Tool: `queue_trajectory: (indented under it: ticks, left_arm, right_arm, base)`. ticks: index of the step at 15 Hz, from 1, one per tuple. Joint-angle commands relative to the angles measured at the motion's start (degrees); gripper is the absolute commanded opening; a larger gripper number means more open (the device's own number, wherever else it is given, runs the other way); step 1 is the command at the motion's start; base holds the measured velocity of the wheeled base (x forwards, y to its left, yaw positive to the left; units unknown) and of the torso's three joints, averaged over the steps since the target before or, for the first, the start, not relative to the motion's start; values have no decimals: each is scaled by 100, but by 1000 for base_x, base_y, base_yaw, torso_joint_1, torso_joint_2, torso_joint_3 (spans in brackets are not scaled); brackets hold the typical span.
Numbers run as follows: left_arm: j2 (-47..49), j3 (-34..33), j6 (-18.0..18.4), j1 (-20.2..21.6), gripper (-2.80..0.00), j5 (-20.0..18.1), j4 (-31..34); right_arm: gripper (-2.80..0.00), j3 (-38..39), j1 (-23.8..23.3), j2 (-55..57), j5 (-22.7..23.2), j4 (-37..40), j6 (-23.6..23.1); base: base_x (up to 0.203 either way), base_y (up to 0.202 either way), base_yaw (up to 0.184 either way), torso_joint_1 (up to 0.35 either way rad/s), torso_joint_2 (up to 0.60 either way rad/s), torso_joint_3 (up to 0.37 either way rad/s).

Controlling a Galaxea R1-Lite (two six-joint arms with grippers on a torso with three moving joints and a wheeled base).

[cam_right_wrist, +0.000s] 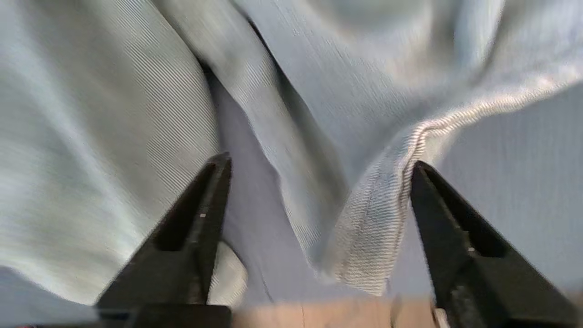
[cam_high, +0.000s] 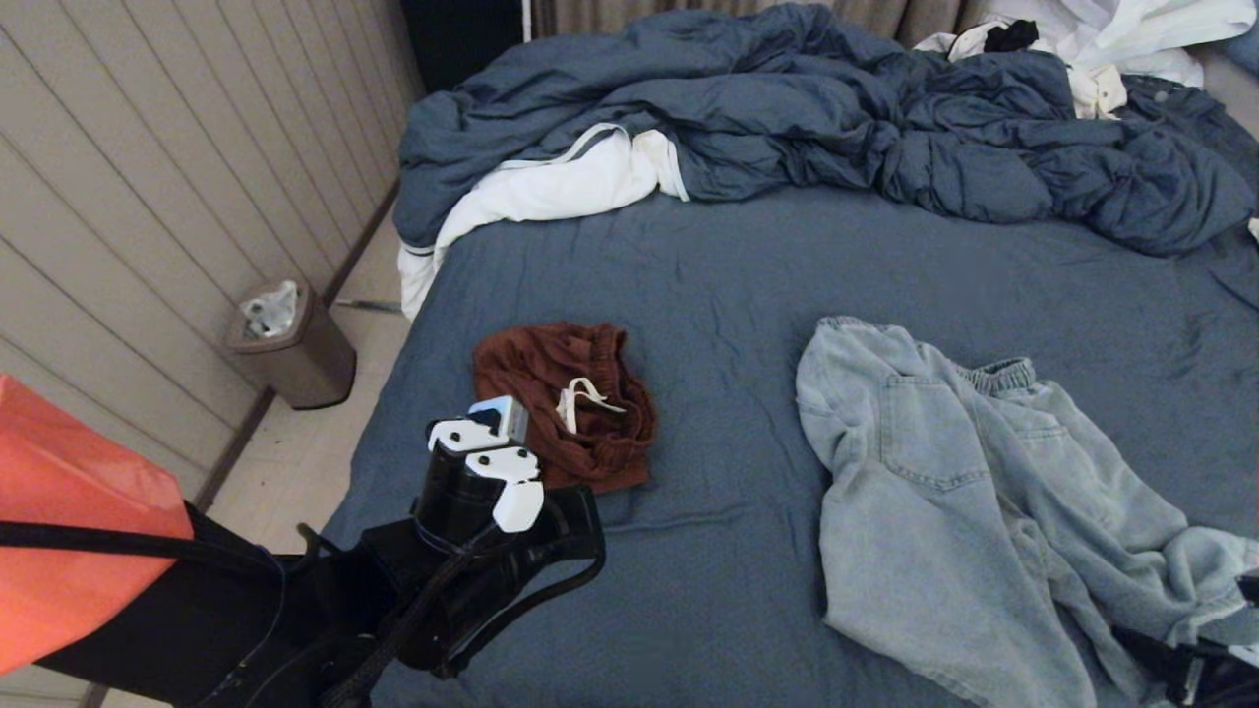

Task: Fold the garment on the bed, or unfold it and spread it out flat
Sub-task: Unford the blue shorts

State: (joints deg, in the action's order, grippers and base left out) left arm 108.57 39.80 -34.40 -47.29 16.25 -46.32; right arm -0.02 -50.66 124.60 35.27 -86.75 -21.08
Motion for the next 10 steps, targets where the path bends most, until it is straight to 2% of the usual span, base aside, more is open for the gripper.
queue_trajectory:
  ticks: [1,3,6,10]
  left_arm:
    - [-11,1,-22,0,-280,10,-26]
    - [-20,1,-22,0,-280,10,-35]
    - [-20,1,-22,0,-280,10,-35]
    - [-20,1,-22,0,-280,10,-35]
  right_arm:
    - [0,-1,144,-223,140,-310,227]
    - [0,-139,164,-307,155,-320,353]
    - [0,-464,237,-565,147,-320,796]
    - [0,-332,768,-694,210,-320,1412]
  base:
    - [0,0,0,0,0,0]
    - [0,0,0,0,0,0]
    - [0,0,0,0,0,0]
    - [0,0,0,0,0,0]
